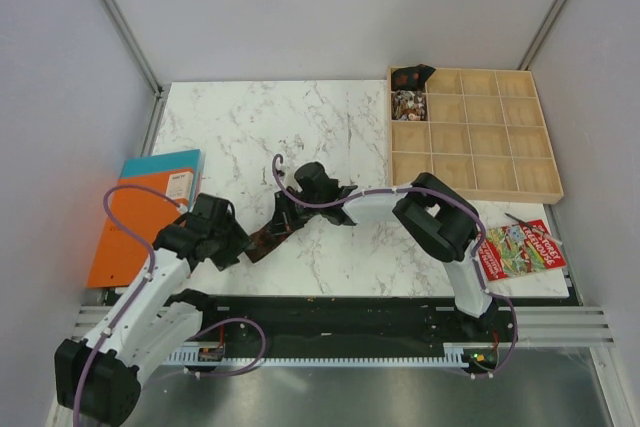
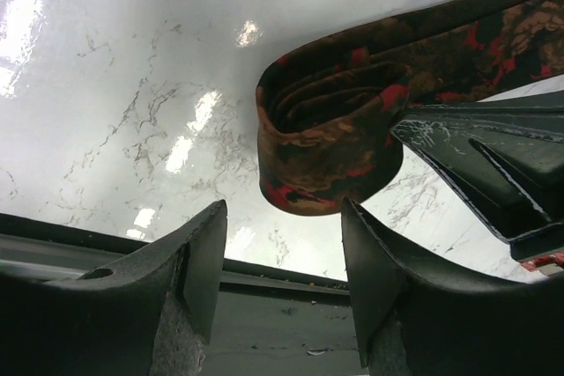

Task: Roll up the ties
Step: Roll the tie at the center of the board.

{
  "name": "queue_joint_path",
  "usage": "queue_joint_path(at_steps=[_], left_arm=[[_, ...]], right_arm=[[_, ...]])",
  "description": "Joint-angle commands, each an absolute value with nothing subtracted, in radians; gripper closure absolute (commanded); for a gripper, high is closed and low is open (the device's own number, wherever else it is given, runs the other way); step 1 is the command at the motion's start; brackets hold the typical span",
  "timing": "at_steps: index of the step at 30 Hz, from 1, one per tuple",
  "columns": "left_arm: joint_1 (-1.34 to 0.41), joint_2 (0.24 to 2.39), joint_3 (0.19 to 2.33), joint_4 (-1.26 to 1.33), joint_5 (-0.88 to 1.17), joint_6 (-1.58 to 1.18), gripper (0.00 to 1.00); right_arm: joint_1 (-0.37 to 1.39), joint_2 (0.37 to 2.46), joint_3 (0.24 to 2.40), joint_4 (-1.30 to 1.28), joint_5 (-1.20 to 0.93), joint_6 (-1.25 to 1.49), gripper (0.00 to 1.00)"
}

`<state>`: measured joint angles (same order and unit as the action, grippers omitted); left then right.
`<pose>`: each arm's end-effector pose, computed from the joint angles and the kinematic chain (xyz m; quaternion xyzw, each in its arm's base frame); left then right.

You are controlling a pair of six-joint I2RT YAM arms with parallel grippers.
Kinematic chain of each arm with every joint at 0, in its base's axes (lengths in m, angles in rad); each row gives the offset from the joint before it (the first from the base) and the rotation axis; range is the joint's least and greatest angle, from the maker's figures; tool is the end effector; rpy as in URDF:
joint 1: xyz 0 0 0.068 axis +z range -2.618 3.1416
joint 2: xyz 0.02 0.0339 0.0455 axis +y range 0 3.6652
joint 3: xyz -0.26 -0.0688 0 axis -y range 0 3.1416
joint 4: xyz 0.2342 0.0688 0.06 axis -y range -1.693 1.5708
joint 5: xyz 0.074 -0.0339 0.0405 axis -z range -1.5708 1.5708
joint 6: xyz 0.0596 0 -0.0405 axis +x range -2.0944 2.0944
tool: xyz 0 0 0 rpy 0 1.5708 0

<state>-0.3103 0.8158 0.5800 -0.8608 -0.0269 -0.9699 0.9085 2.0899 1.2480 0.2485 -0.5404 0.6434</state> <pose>0.1381 -0.0426 0.1876 -0.3178 0.9185 -0.1298 0.1962 0.2547 0.3764 0.1346 -0.2367 0.8269 0.4851 0.1579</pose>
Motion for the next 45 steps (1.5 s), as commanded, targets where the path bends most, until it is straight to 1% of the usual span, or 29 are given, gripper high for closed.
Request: queue_joint_path(at_steps=[1, 8, 21, 33, 40, 45], left_arm=[[-0.325, 0.819, 0.542, -0.792, -0.074, -1.025, 0.39], [-0.333, 0.825, 0.483, -0.73, -0.089, -1.02, 0.4], [-0.334, 0.724, 0.427, -0.646, -0.097, -1.008, 0.39], [-0.336, 0.753, 0.295, -0.476, -0.063, -1.015, 0.39], [-0.345, 0.773, 0.259, -0.425, -0.092, -1.017, 0.44], [-0.354, 0.859, 0.256, -0.351, -0.103, -1.0, 0.51]], right_arm=[[0.907, 2.108, 1.226, 0.296, -0.555, 0.65, 0.94], [0.907, 2.12, 1.224, 0.31, -0.555, 0.657, 0.95], [0.907, 2.143, 1.23, 0.313, -0.561, 0.66, 0.95], [0.905, 2.155, 1.23, 0.311, -0.56, 0.661, 0.96], [0.905, 2.164, 1.227, 0.305, -0.558, 0.661, 0.96], [0.904, 2.169, 1.233, 0.299, -0.558, 0.661, 0.96]])
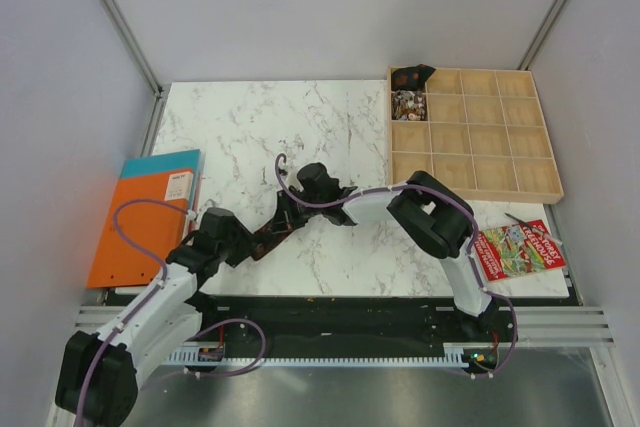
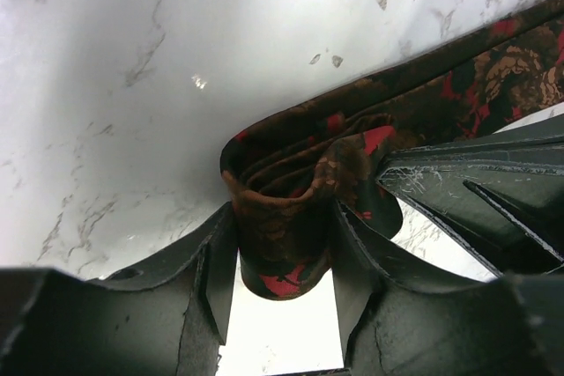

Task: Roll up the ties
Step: Roll the tie at the center of the board.

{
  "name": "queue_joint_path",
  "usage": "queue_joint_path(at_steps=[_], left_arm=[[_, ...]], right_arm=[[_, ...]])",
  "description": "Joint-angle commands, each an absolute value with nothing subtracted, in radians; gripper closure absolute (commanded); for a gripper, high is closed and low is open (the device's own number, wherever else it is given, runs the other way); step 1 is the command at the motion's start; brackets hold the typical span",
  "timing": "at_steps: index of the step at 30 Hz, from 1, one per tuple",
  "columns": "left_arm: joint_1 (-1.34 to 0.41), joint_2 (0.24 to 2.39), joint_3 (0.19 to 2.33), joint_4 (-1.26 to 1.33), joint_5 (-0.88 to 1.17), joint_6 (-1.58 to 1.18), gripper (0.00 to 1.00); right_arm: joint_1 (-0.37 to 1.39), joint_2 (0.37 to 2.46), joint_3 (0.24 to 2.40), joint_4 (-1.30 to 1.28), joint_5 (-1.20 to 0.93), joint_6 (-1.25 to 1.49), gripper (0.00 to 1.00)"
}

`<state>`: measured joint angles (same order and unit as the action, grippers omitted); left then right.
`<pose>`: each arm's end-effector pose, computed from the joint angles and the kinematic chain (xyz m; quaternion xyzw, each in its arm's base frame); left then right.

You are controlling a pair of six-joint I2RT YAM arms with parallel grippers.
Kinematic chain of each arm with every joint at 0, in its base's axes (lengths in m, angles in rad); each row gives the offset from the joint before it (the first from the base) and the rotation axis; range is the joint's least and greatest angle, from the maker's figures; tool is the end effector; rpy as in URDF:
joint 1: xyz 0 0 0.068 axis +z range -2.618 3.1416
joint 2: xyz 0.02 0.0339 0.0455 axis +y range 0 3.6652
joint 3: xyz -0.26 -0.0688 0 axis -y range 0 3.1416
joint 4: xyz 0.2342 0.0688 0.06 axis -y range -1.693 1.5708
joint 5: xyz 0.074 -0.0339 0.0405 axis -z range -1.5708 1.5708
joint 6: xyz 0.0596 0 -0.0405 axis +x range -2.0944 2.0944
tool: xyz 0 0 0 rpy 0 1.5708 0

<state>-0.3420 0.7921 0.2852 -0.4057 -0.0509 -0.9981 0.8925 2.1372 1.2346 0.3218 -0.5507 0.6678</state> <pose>0.1451 -0.0484 0.1317 -0.3126 0.8929 -0.1818 0.2682 0.2619 0.3747 0.1178 -0.2233 0.8270 0.4916 0.1566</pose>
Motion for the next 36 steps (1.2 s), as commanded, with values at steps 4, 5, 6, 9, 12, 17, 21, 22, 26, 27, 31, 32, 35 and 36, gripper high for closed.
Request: queue_joint_path(at_steps=[4, 5, 6, 9, 12, 17, 21, 22, 26, 27, 31, 32, 35, 36], left_arm=[[-0.353, 0.908, 0.284, -0.344, -0.092, -0.985, 0.65], [-0.353, 0.911, 0.291, -0.351, -0.087, -0.98, 0.67], [-0.353, 0.911, 0.302, -0.377, -0.086, -0.979, 0.68], [-0.353, 0.894, 0.357, -0.463, -0.092, -0.971, 0.71], [-0.353, 0.881, 0.423, -0.518, -0.089, -0.948, 0.74], [-0.353, 0.903, 0.526, -0.618, -0.046, -0.901, 0.76], [-0.353, 0.92, 0.58, -0.69, -0.043, -0.884, 0.76], [-0.353, 0.923, 0.598, -0.704, -0.049, -0.882, 0.76], [-0.353, 0.962, 0.63, -0.745, -0.037, -0.848, 0.76], [-0.354, 0.969, 0.64, -0.752, -0.026, -0.845, 0.76], [-0.353, 0.991, 0.667, -0.779, -0.029, -0.842, 0.77], [-0.353, 0.992, 0.673, -0.79, -0.034, -0.841, 0.77], [-0.354, 1.006, 0.698, -0.816, -0.044, -0.838, 0.77], [-0.353, 1.009, 0.707, -0.825, -0.049, -0.836, 0.77]], right_arm=[[0.905, 2.166, 1.233, 0.298, -0.558, 0.667, 0.96], [0.905, 2.161, 1.233, 0.298, -0.558, 0.667, 0.96], [0.905, 2.157, 1.235, 0.295, -0.558, 0.667, 0.96], [0.905, 2.132, 1.253, 0.265, -0.554, 0.663, 0.96], [0.899, 2.102, 1.287, 0.209, -0.542, 0.653, 0.96], [0.885, 2.045, 1.345, 0.161, -0.532, 0.65, 0.95], [0.885, 2.016, 1.367, 0.132, -0.531, 0.653, 0.94], [0.885, 2.013, 1.367, 0.132, -0.532, 0.655, 0.94], [0.89, 2.013, 1.35, 0.144, -0.534, 0.673, 0.94], [0.891, 2.014, 1.341, 0.156, -0.537, 0.681, 0.94], [0.902, 2.031, 1.322, 0.179, -0.535, 0.698, 0.95], [0.907, 2.034, 1.319, 0.179, -0.532, 0.699, 0.95], [0.919, 2.042, 1.307, 0.189, -0.531, 0.709, 0.96], [0.923, 2.045, 1.302, 0.193, -0.529, 0.709, 0.96]])
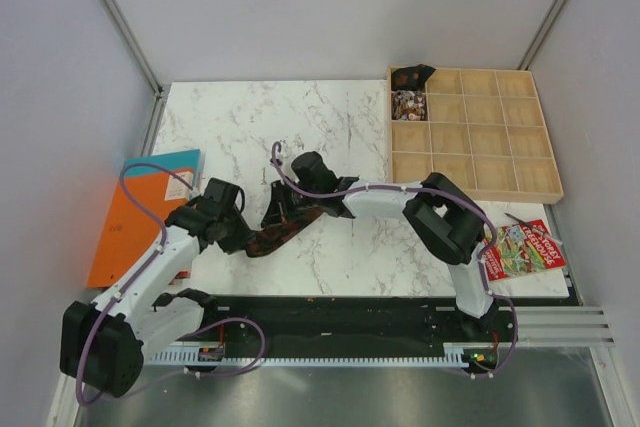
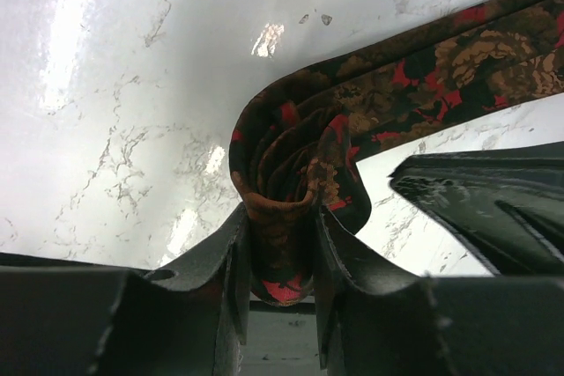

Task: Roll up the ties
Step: Roll the tie at the center of the board.

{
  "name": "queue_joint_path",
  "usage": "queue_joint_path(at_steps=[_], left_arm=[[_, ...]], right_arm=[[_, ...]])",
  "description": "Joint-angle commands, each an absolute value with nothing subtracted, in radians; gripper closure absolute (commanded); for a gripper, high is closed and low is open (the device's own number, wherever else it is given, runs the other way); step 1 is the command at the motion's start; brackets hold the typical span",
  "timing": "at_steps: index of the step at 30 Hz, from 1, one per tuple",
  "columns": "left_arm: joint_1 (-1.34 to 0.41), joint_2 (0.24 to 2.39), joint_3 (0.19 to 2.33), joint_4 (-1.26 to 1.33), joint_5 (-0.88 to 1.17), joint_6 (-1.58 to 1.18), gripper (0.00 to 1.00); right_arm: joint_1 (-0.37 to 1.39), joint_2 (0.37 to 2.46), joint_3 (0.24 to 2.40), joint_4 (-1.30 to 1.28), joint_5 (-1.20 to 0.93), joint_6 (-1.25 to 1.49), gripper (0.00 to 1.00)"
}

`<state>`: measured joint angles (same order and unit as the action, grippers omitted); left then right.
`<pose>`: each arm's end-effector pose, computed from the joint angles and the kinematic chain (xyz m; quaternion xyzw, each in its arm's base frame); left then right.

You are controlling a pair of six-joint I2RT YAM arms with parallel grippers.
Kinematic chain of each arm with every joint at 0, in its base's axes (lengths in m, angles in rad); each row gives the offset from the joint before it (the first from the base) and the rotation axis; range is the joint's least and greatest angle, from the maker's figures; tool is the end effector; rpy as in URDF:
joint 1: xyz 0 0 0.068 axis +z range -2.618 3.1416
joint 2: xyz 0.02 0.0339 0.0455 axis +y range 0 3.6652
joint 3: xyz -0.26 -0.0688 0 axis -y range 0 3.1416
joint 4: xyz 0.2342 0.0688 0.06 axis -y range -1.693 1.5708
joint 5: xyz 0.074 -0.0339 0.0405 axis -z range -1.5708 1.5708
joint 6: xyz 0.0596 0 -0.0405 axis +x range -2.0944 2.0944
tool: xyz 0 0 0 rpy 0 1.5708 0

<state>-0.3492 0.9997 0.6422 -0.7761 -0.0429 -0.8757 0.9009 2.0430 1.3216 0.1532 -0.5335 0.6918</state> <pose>0.1666 -0.0579 0.1855 -0.2585 0.9411 -0.1075 0.1894 0.2615 0.3789 0.1680 -0.2143 0.8281 0.4930 0.1589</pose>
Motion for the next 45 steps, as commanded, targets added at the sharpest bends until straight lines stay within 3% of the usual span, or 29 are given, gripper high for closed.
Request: queue_joint_path(at_steps=[1, 22, 45], left_arm=[[-0.353, 1.011, 0.71, -0.827, -0.051, -0.836, 0.77], [-0.353, 1.132, 0.831, -0.91, -0.104, -0.755, 0.79], [-0.422, 1.408, 0.953, -0.891, -0.133, -0.752, 0.82]], right_arm=[[0.926, 2.048, 1.299, 0.193, -0.528, 0.71, 0.96], [1.012, 2.152, 1.333, 0.239, -0.528, 0.778, 0.98], [1.012, 2.2, 1.338, 0.295, -0.551, 0.833, 1.0]])
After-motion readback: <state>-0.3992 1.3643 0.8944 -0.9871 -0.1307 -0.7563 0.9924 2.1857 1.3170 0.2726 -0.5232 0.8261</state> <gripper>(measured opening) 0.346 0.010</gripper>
